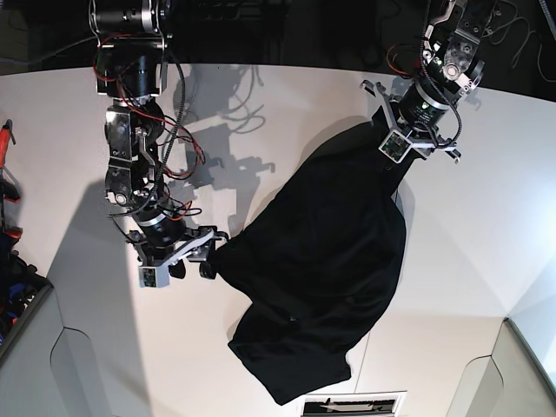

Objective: Layout the t-shirt on the table in an organized manner, then fold the t-shirt properly
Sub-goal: 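Grasp the black t-shirt edges with both grippers, then lift and pull the shirt apart, right gripper dragging its edge away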

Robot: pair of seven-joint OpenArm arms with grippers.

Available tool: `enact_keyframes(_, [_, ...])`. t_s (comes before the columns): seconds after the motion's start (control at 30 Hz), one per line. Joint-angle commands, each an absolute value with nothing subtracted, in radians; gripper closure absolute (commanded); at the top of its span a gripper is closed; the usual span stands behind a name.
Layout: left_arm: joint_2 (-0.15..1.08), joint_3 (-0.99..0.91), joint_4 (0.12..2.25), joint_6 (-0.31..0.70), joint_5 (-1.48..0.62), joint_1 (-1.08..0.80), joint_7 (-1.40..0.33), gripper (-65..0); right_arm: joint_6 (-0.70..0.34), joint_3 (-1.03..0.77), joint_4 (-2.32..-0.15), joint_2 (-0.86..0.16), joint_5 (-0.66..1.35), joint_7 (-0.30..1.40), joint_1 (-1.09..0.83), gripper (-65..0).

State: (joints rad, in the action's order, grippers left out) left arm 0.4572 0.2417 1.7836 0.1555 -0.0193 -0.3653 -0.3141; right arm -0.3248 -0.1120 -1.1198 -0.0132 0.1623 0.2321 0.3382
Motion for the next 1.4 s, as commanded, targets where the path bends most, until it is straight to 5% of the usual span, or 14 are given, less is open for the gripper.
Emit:
enact_keyframes(0.0, [0.465,0.236,1.800,0.150,-0.032,-0.361,-0.292,-22.9,-0.326,-0.114,-1.099,-0.014,0.156,0.197,0.380,-37.5])
enact_keyframes(0.1, [0.465,0.236,1.800,0.150,-0.049,-0.361,-0.292,-22.8,-0.360,-0.114,-0.989,-0.014,0.146,0.180,0.427,-41.5])
enact_keyframes(0.43, [0.465,0.236,1.800,0.150,-0.049,-0.361,-0.293,-22.8,-0.437,-0.113,-0.908,0.041,0.146,0.157,0.462,-40.0])
enact_keyframes(0.67, [0.465,0.236,1.800,0.150,-0.049,-0.361,-0.292,-22.8,-0.471,-0.114,-0.908,0.063,0.060,0.111,0.462,0.0])
enact_keyframes(1.37, [0.466,0.236,1.800,0.149,0.032,-0.368,-0.290,-22.3,-0.468,-0.164,-1.098,-0.089,0.052,0.156,0.432,0.0])
